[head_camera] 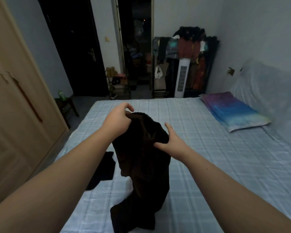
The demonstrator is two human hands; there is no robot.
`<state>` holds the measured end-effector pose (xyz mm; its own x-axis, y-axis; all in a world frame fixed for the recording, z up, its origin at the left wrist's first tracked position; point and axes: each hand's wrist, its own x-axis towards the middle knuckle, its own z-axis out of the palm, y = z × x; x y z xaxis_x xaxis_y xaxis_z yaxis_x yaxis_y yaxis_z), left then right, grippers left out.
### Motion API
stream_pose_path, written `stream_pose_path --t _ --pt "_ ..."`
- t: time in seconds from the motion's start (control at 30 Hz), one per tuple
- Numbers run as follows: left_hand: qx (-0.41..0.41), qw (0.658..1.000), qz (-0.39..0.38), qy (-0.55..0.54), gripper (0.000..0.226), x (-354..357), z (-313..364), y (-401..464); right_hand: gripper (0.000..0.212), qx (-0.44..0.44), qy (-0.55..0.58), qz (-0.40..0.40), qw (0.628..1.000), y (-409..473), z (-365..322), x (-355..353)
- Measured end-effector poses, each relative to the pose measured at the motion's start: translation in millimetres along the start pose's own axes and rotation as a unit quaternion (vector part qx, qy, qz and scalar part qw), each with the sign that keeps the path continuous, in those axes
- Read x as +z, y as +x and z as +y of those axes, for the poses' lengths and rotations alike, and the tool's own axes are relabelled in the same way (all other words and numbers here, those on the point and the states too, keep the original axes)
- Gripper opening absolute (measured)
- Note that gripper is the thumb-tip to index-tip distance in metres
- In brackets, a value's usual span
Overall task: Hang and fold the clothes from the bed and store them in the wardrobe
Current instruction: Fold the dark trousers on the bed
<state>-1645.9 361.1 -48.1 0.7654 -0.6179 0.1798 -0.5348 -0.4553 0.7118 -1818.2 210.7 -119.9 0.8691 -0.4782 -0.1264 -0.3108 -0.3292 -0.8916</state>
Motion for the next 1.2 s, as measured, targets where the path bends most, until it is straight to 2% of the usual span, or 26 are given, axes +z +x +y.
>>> stream_pose_path --t 0.07,0.13,0.2,0.27,0.33,0.43,0.53,0.67,0.73,0.8,0.87,0.93,1.0,1.1,1.2 --pt "0.03 0.998 -0.017 0.048 0.024 -10 -5 4 0.067 -0.035 -0.029 0.03 0.999 3 -8 5" --pt "0.061 0.989 -0.053 0.126 0.025 -21 -15 8 0.045 -0.073 -0.042 0.078 0.993 3 -19 2" --pt "0.09 0.969 -0.102 0.208 0.031 -31 -28 10 0.041 -0.112 -0.053 0.118 0.985 5 -30 -8" --pt "0.105 0.953 -0.145 0.245 0.032 -37 -40 9 0.045 -0.154 -0.109 0.119 0.975 6 -41 -20" --pt "0.105 0.945 -0.168 0.259 0.022 -38 -50 8 0.04 -0.195 -0.178 0.112 0.958 6 -50 -29" --pt "0.069 0.95 -0.164 0.258 0.011 -37 -65 5 0.033 -0.22 -0.222 0.117 0.942 6 -59 -42" --pt "0.035 0.96 -0.144 0.236 0.012 -34 -77 -3 0.037 -0.219 -0.293 0.135 0.921 4 -56 -51" --pt "0.062 0.959 -0.047 0.273 0.018 -33 -76 -11 0.082 -0.168 -0.404 0.111 0.892 -2 -39 -60" --pt "0.086 0.958 -0.046 0.27 0.022 -37 -68 -14 0.079 -0.126 -0.401 0.108 0.901 -4 -34 -68" --pt "0.103 0.957 -0.095 0.254 0.024 -40 -57 -19 0.058 -0.109 -0.373 0.121 0.913 -6 -30 -77" --pt "0.098 0.958 -0.149 0.226 0.033 -42 -45 -23 0.04 -0.132 -0.33 0.137 0.924 -5 -29 -89" --pt "0.082 0.954 -0.189 0.217 0.051 -44 -34 -27 0.037 -0.148 -0.301 0.147 0.93 -2 -28 -100" --pt "0.074 0.951 -0.197 0.226 0.056 -45 -25 -29 0.038 -0.146 -0.285 0.158 0.934 3 -27 -108" --pt "0.084 0.966 -0.135 0.203 0.038 -47 -20 -25 0.041 -0.138 -0.217 0.187 0.948 5 -31 -114" --pt "0.089 0.99 -0.009 0.112 0.027 -47 -23 -20 0.034 -0.158 -0.148 0.221 0.951 9 -36 -116"
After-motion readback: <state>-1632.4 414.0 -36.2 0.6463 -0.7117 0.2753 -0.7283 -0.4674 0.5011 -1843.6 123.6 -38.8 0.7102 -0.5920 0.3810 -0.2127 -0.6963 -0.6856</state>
